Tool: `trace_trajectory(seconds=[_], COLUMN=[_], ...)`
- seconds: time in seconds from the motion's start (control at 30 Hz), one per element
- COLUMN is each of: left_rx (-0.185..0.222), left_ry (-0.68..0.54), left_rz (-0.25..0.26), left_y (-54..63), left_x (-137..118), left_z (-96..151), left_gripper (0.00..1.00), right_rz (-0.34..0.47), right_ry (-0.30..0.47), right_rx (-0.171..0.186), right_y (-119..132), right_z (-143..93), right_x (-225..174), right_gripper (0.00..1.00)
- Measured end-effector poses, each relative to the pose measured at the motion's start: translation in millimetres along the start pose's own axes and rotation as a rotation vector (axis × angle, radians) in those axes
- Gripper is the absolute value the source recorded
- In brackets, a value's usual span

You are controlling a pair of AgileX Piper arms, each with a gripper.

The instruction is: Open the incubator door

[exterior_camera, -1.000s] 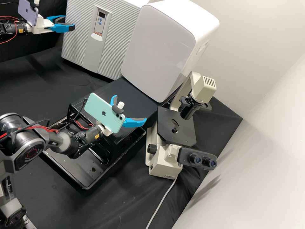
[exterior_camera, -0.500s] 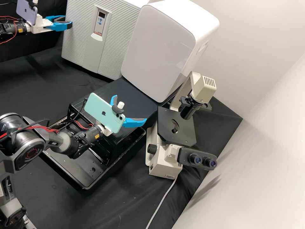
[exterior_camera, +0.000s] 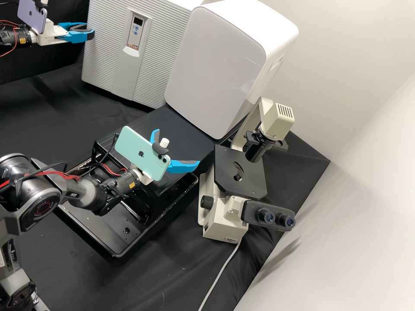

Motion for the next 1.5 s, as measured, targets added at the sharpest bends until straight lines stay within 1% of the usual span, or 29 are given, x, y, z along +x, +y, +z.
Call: trace_trajectory(seconds=[0.27, 0.33, 0.43, 0.63, 0.73, 0.8, 0.9, 1.0, 1.13, 1.23, 1.3, 1.37, 1.5], left_rx=[0.000, -0.004, -0.005, -0.010, 0.004, 0.012, 0.036, 0.049, 0.058, 0.056, 0.047, 0.020, -0.004], left_ry=[-0.003, -0.005, -0.005, -0.027, -0.047, -0.059, -0.086, -0.111, -0.159, -0.185, -0.196, -0.215, -0.240], left_rz=[-0.002, -0.007, -0.011, -0.022, -0.026, -0.036, -0.042, -0.044, -0.019, 0.002, 0.012, 0.005, -0.031], left_y=[0.7, -0.6, 0.1, -4.3, -5.1, -7.7, -10.7, -12.4, -9.9, -7.8, -6.6, -7.6, -12.8], left_x=[-4.4, -7.4, -14.7, -35.5, -45.3, -52.0, -59.0, -67.9, -82.9, -92.4, -98.6, -106.0, -116.5], left_z=[4.0, 6.8, 10.7, 21.6, 27.4, 30.3, 34.2, 36.5, 44.8, 50.3, 53.6, 57.8, 63.1], left_gripper=[0.00, 0.00, 0.00, 0.00, 0.00, 0.00, 0.00, 0.00, 0.00, 0.00, 0.00, 0.00, 0.00], right_rz=[0.000, 0.000, 0.000, 0.000, 0.000, 0.000, 0.000, 0.000, 0.000, 0.000, 0.000, 0.000, 0.000], right_ry=[0.000, 0.000, 0.000, 0.000, 0.000, 0.000, 0.000, 0.000, 0.000, 0.000, 0.000, 0.000, 0.000], right_rx=[0.000, 0.000, 0.000, 0.000, 0.000, 0.000, 0.000, 0.000, 0.000, 0.000, 0.000, 0.000, 0.000], right_y=[0.0, 0.0, 0.0, 0.0, 0.0, 0.0, 0.0, 0.0, 0.0, 0.0, 0.0, 0.0, 0.0], right_z=[0.0, 0.0, 0.0, 0.0, 0.0, 0.0, 0.0, 0.0, 0.0, 0.0, 0.0, 0.0, 0.0], right_x=[0.0, 0.0, 0.0, 0.0, 0.0, 0.0, 0.0, 0.0, 0.0, 0.0, 0.0, 0.0, 0.0], right_gripper=[1.00, 1.00, 1.00, 1.00, 1.00, 1.00, 1.00, 1.00, 1.00, 1.00, 1.00, 1.00, 1.00])
